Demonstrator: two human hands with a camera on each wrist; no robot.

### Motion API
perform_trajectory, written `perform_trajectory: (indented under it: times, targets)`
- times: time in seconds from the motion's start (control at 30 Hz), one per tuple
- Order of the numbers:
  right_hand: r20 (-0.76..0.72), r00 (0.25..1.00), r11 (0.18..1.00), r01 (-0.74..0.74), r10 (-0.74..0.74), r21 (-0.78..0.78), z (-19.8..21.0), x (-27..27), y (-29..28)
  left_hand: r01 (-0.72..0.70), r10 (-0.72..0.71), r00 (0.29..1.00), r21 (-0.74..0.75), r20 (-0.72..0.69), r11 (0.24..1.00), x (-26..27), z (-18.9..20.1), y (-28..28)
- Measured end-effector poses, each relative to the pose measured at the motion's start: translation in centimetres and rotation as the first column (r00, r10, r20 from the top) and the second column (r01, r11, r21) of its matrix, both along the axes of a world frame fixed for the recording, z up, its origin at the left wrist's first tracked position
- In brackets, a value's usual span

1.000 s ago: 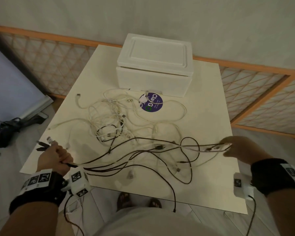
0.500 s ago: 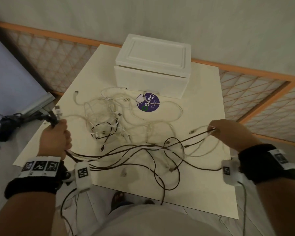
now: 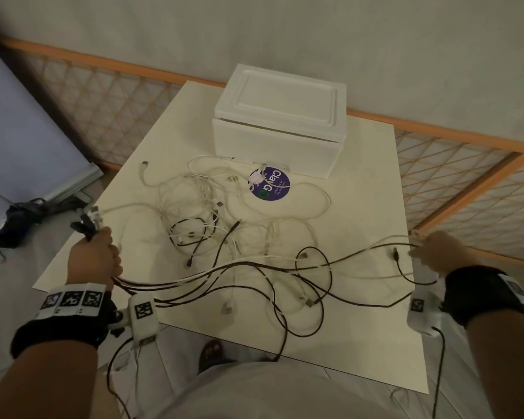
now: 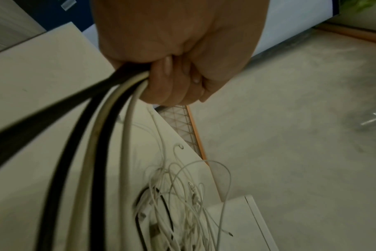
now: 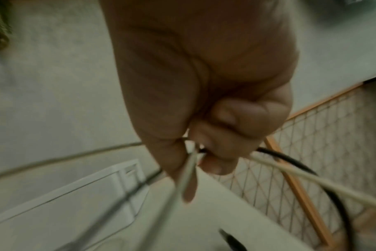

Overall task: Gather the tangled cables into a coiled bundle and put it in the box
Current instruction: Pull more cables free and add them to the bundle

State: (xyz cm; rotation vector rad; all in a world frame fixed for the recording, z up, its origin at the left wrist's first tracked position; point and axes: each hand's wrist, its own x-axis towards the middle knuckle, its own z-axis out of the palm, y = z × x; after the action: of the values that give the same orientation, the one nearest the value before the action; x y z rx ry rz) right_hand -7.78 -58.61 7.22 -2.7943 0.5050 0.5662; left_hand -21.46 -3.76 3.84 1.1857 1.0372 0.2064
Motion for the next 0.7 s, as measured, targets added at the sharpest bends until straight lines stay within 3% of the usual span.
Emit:
perform_trajectory:
  times: [0.07,0.13,0.23,0.3,0.37,0.43,0.53,0.6,0.7]
  targets:
    - [-0.056,0.998,0.995,0.014,-0.008,0.103,-0.7,-0.2,1.9,0.022,-0.022,1.000,-0.008,0.017,1.000,0.1,0.2,-0.6]
    - [-0.074,0.991,0.993,-0.115,0.114,-0.005,-0.4,-1.0,4.7,0.018,-0.018,0.999,-0.007,0.043,1.000,0.3,0.5,-1.4]
    - [0.116,0.925,0.921,-0.335,0.362,-0.202,1.2,-1.3,9.5,0.038,-0.031,0.995,-0.070,0.094,0.997,0.9,1.4,-2.6]
    - [0.258,0.849,0.886,-0.452,0.462,-0.100,2.7,-1.6,14.0,0.061,-0.043,0.988,-0.119,0.148,0.991,1.5,2.5,-3.7]
    - [0.315,0.759,0.750,-0.637,0.570,0.176,4.1,-3.2,19.3,0.104,-0.065,0.972,-0.167,0.225,0.980,2.0,4.0,-5.8]
    - [0.273,0.665,0.532,-0.731,0.695,0.427,5.0,-5.3,24.6,0.183,-0.099,0.946,-0.253,0.310,0.950,2.5,5.4,-8.3]
    - [0.152,0.492,0.366,-0.789,0.857,0.493,3.7,-7.3,29.2,0.283,-0.100,0.894,-0.375,0.437,0.883,3.1,7.0,-10.2]
    - [0.152,0.431,0.335,-0.841,0.890,0.426,2.7,-6.9,29.0,0.272,-0.058,0.874,-0.387,0.482,0.881,3.1,7.7,-9.5]
    - [0.114,0.448,0.415,-0.879,0.887,0.234,2.5,-5.0,25.1,0.154,0.065,0.880,-0.410,0.471,0.899,2.1,7.1,-6.5]
